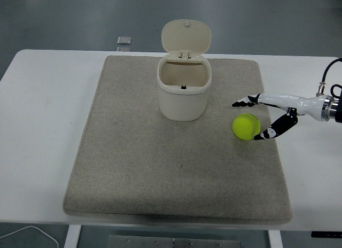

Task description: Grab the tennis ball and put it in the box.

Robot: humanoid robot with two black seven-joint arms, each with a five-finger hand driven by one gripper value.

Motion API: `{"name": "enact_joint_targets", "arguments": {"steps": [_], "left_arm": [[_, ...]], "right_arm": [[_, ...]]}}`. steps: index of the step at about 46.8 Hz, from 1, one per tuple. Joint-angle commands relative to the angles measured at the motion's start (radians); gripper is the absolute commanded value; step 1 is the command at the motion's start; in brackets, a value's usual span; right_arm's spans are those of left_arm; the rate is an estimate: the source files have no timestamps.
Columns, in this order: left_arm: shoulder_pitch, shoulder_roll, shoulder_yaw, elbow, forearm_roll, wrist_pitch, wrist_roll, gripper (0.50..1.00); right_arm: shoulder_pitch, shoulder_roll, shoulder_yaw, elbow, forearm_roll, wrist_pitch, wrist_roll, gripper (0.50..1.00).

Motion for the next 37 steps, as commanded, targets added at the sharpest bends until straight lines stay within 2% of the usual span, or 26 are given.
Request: {"name": "enact_joint_targets", "arguments": {"steps": [1,26,30,35,37], "left_arm": [[0.0,0.0,0.0,0.0,0.001,0.0,0.0,0.992],[0.0,0.0,0.0,0.0,0.0,0.0,0.0,0.99],[0.0,0.0,0.0,0.0,0.0,0.0,0.0,0.992],[0.0,0.0,0.0,0.0,0.0,0.0,0.0,0.99],[0.0,0.0,0.0,0.0,0.0,0.0,0.0,0.992]], "right_arm": [[-0.004,0.002,-0.002,0.0,-0.006,-0.008,0.0,0.926],[-0.022,0.022,-0.003,-0.014,-0.019,-0.047,0.0,0.909],[-0.025,0.02,-0.003,-0.014,-0.019,-0.047,0.0,0.891],[-0.03,0.022,-0.006,-0.014,-0.035,-0.047,0.0,0.832],[-0.031,0.022,-0.012,-0.014,-0.035,-0.047,0.0,0.823]]}}
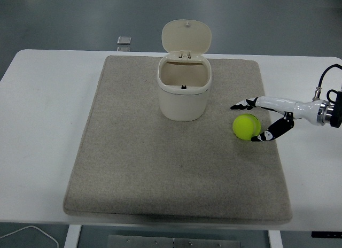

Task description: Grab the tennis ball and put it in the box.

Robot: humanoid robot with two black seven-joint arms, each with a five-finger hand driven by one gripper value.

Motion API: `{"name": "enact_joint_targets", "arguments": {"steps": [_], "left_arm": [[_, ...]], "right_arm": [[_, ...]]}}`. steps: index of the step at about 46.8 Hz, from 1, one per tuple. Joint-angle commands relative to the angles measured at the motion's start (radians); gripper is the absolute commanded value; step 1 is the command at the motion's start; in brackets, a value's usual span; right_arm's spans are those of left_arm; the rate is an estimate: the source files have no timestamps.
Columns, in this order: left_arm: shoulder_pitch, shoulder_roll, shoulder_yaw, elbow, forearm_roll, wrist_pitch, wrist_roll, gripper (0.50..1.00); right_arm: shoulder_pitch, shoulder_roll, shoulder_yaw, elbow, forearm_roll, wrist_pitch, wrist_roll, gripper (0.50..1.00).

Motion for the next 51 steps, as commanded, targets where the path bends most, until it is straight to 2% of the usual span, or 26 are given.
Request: {"name": "enact_joint_targets", "arguments": {"steps": [1,15,22,38,43,49,51], "left_arm": [[0.0,0.0,0.0,0.0,0.0,0.0,0.0,0.992],[0.0,0.0,0.0,0.0,0.0,0.0,0.0,0.992],[0.0,0.0,0.0,0.0,0.0,0.0,0.0,0.992],[0.0,0.0,0.0,0.0,0.0,0.0,0.0,0.992],[0.0,0.0,0.0,0.0,0.001,0.0,0.0,0.992],[0.0,0.0,0.0,0.0,0.001,0.0,0.0,0.992],[0.0,0.0,0.0,0.0,0.001,0.0,0.0,0.992]], "right_arm": [[-0.003,0.001,-0.009,0.0,-0.004,0.0,0.0,0.823],[-0.003,0.019,-0.011,-0.001,-0.006,0.0,0.0,0.821],[-0.003,0.021,-0.011,-0.008,-0.009,0.0,0.0,0.791],[0.016,0.013,-0.005,-0.008,-0.001,0.002,0.001,0.615],[0.024,0.011,-0.005,-0.008,0.005,0.005,0.008,0.58],[0.024,0.019,-0.005,-0.008,0.005,0.008,0.014,0.578],[0.025,0.019,-0.003,-0.008,0.005,0.009,0.014,0.564]]}}
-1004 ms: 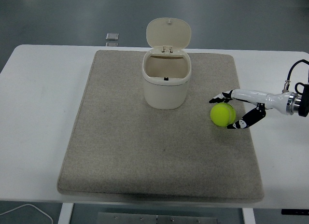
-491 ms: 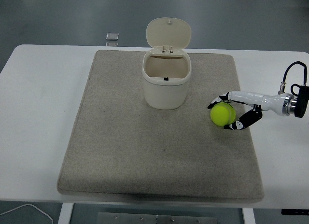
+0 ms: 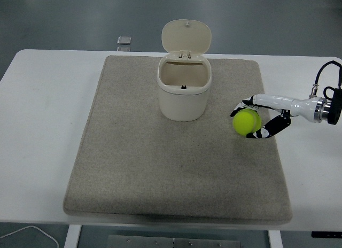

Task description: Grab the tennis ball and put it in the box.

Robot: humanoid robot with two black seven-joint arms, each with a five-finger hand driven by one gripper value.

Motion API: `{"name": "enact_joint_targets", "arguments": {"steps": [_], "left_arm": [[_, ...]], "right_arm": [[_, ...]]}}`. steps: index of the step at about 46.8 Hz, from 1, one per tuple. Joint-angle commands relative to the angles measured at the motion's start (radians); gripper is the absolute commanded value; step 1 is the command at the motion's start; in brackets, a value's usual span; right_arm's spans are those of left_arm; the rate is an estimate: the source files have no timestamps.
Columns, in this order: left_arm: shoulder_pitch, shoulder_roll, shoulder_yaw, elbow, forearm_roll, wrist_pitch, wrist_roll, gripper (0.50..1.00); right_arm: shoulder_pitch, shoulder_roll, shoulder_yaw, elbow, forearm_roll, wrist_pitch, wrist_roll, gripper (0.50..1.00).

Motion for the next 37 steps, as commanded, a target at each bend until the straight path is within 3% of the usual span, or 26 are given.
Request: {"name": "enact_joint_targets", "arguments": {"steps": [1,9,28,37], "left_arm": [[0.0,0.0,0.0,0.0,-0.001,0.0,0.0,0.992],[0.0,0.0,0.0,0.0,-0.001,0.0,0.0,0.992],[0.0,0.0,0.0,0.0,-0.001,0.0,0.0,0.992],[0.0,0.0,0.0,0.0,0.001,0.0,0.0,0.992]], "right_arm": [[0.003,0.001,0.002,0.0,0.0,0.002,0.0,0.554],[0.072,-0.015,0.011,0.005,0.006,0.014,0.012,0.5],[0.23,0.001,0.011,0.012,0.086,0.06,0.043,0.5],[0.27,0.051,0.011,0.012,0.138,0.065,0.04,0.5]]}}
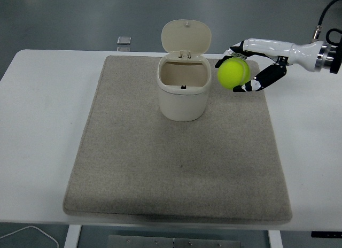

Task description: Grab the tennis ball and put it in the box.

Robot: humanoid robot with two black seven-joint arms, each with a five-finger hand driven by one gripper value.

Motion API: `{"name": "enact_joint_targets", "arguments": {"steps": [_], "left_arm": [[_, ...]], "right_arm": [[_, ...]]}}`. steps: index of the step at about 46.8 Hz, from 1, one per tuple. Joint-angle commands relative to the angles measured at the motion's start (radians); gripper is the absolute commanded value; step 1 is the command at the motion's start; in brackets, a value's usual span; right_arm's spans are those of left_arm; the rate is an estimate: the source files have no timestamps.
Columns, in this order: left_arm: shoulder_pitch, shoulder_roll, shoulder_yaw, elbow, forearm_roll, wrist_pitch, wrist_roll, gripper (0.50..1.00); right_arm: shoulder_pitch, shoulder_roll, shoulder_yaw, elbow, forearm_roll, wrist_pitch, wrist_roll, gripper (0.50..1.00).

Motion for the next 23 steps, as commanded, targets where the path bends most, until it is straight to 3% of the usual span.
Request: {"name": "enact_joint_targets", "arguments": {"steps": [1,23], "left_arm": [[0.0,0.0,0.0,0.0,0.0,0.0,0.0,0.992],[0.0,0.0,0.0,0.0,0.0,0.0,0.0,0.992]], "right_arm": [[0.011,0.022,0.0,0.0,0.011,0.0,-0.003,0.5],[0.044,0.175,0.0,-0.064,0.016,-0.046,-0.017,0.5]]}}
